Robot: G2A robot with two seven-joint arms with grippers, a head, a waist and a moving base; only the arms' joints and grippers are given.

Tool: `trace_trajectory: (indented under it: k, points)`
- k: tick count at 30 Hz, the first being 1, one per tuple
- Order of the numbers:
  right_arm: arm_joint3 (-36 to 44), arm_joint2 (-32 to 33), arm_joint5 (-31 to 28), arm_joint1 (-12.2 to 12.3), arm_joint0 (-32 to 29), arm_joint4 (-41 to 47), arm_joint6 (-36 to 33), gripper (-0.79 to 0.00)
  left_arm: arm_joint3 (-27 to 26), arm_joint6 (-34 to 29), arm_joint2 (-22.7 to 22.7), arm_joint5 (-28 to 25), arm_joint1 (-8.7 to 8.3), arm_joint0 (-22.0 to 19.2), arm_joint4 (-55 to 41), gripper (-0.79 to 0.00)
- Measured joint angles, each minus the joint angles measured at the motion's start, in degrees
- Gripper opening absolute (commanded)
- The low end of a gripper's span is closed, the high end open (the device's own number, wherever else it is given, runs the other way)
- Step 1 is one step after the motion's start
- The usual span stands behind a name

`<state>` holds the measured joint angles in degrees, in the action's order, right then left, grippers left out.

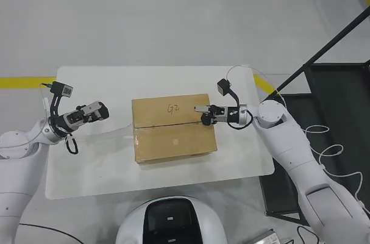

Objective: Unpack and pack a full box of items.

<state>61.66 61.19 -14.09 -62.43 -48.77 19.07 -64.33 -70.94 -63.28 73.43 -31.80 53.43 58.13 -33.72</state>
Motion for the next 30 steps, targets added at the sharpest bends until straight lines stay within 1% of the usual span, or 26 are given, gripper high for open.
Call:
trace_trajectory:
  k: [16, 18, 21, 23, 26, 30]
  points:
    - [0.0, 0.0, 0.0, 0.0, 0.0, 0.0, 0.1, 0.0, 0.0, 0.1, 0.0, 0.1, 0.01, 0.1, -0.1, 0.0]
    - [0.0, 0.0, 0.0, 0.0, 0.0, 0.0, 0.1, 0.0, -1.2, 2.5, 0.2, 0.9, 0.13, 1.0, 0.1, 0.0]
    - [0.0, 0.0, 0.0, 0.0, 0.0, 0.0, 0.1, 0.0, -4.3, 9.6, 0.9, 1.9, 0.29, 4.3, 0.2, 0.0]
    - [0.0, 0.0, 0.0, 0.0, 0.0, 0.0, 0.1, 0.0, -6.7, 13.6, 1.6, 3.8, 0.38, 7.7, -2.3, 0.0]
    - [0.0, 0.0, 0.0, 0.0, 0.0, 0.0, 0.1, 0.0, -10.3, 18.1, 3.1, 5.7, 0.28, 13.1, -4.1, 0.0]
    - [0.0, 0.0, 0.0, 0.0, 0.0, 0.0, 0.1, 0.0, -14.1, 22.7, 4.8, 7.0, 0.19, 19.4, -4.2, 0.0]
